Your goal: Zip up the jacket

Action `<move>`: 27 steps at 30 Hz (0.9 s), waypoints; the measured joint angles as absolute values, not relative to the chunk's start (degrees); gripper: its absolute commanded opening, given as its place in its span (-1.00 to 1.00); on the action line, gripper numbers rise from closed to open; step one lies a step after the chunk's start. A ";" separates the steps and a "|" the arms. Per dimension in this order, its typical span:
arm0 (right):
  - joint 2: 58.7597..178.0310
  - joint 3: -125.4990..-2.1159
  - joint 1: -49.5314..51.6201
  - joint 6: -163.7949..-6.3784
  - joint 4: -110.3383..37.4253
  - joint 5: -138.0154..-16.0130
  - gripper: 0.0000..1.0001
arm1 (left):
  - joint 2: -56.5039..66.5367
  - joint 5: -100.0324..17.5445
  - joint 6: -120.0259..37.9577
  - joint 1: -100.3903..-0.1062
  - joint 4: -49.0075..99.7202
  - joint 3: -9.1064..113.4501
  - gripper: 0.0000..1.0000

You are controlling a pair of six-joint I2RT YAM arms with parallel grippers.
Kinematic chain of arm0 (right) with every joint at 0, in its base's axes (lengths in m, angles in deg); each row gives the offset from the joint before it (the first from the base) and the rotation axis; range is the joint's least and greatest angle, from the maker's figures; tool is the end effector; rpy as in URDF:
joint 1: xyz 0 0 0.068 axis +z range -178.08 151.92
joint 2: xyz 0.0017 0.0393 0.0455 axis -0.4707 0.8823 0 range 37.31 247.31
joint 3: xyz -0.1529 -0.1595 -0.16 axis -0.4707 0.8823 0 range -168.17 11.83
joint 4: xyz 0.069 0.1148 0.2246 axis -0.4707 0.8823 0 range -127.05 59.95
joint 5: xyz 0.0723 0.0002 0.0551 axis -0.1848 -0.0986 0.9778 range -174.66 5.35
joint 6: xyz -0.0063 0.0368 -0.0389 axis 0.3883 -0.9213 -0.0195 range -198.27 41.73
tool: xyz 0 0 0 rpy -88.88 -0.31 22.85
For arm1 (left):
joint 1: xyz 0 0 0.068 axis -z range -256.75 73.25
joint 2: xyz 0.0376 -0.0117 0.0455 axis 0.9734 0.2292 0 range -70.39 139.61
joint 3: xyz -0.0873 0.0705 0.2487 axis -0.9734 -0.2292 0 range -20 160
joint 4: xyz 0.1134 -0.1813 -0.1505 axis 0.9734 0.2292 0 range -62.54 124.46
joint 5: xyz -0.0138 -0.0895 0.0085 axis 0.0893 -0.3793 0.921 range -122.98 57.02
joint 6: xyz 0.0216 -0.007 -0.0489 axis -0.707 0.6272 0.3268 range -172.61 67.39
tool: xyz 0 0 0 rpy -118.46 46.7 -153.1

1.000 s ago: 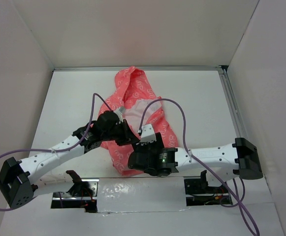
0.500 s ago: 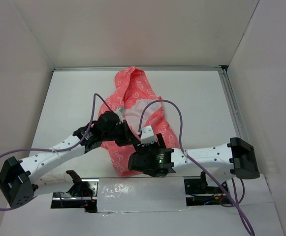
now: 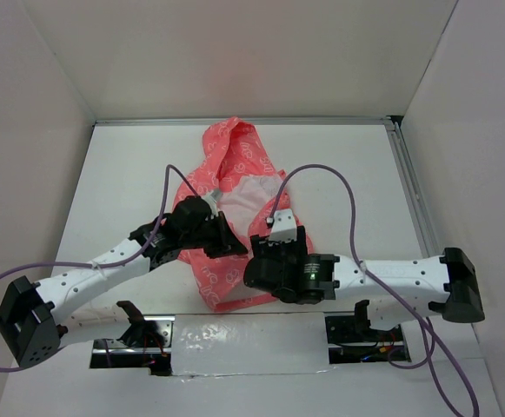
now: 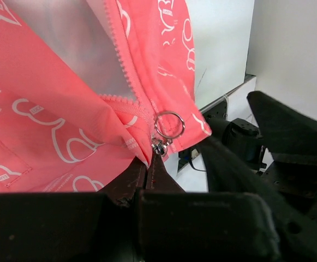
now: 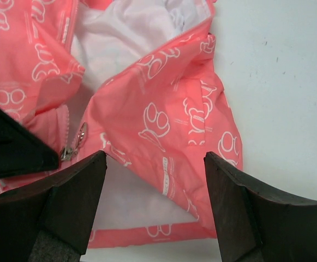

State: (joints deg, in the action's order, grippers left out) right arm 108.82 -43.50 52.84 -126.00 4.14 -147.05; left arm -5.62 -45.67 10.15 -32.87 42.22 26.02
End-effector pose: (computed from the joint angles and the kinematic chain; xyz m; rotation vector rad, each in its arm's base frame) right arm 0.0685 0.2292 0.2770 -0.2246 1.9588 0.0028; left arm 0.1744 -0.1786 0.2704 -0.2570 2.4345 -1.2149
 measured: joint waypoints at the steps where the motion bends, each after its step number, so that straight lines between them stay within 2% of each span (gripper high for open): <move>1: 108.01 -43.39 52.21 -125.93 3.94 -146.61 0.58 | -5.62 -45.67 10.08 -32.83 42.22 26.02 -1.00; 6: 105.04 -42.30 47.38 -125.17 1.10 -143.26 0.56 | -5.44 -45.61 8.95 -31.91 42.97 26.02 -1.00; 14: 97.52 -35.61 36.71 -118.70 -10.68 -126.61 0.48 | -4.61 -45.19 8.77 -31.32 43.82 26.02 -1.00; 22: 97.13 -32.38 39.93 -113.01 -13.85 -116.80 0.16 | -3.69 -44.84 8.79 -31.27 44.02 26.02 -1.00; 27: 96.06 -30.85 45.21 -111.46 -15.14 -112.77 0.17 | -3.28 -44.56 8.82 -31.23 44.52 26.22 -1.00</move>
